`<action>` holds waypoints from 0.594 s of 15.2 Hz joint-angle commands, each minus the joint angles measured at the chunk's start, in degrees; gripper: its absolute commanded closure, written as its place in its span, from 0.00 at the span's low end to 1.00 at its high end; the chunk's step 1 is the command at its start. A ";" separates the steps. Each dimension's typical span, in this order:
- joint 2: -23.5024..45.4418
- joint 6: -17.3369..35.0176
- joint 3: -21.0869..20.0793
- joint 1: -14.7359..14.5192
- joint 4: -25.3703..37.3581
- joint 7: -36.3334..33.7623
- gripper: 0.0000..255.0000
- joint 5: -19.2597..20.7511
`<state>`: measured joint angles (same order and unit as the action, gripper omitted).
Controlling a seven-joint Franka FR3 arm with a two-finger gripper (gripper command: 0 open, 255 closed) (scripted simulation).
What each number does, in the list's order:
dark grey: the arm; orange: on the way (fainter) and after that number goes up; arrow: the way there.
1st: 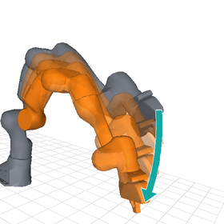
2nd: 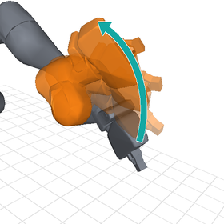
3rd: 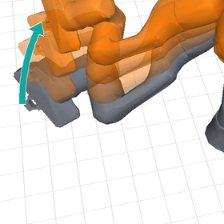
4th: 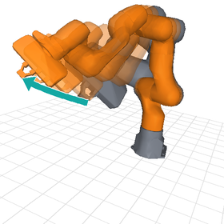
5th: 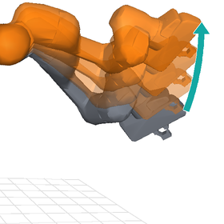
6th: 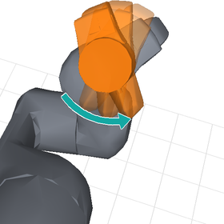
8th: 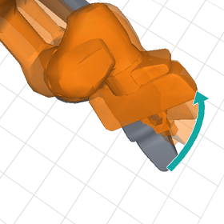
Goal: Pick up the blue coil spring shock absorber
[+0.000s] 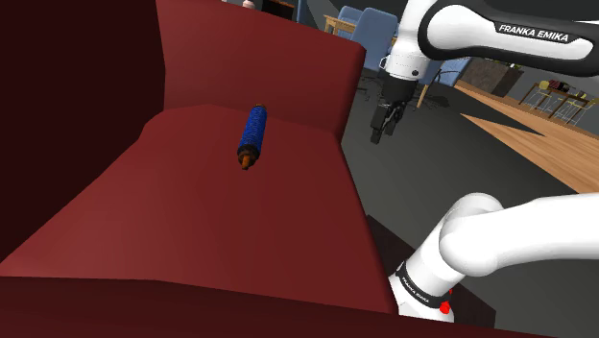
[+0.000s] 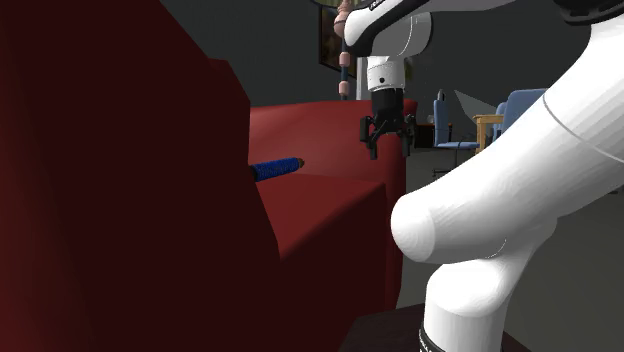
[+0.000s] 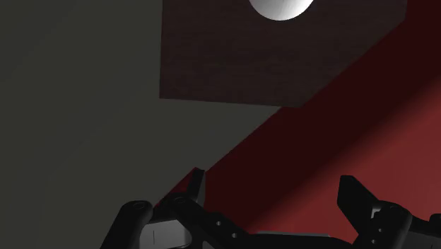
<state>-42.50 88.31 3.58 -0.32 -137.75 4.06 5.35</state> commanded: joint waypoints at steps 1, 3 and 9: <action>0.00 0.00 0.00 0.00 0.00 0.00 0.00 0.00; 1.48 1.15 -2.67 -0.35 0.62 -4.85 0.00 -2.20; 8.16 5.06 -10.28 -0.92 4.67 -19.05 0.00 -7.38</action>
<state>-35.29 93.04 -5.59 -1.26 -133.97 -12.56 -1.34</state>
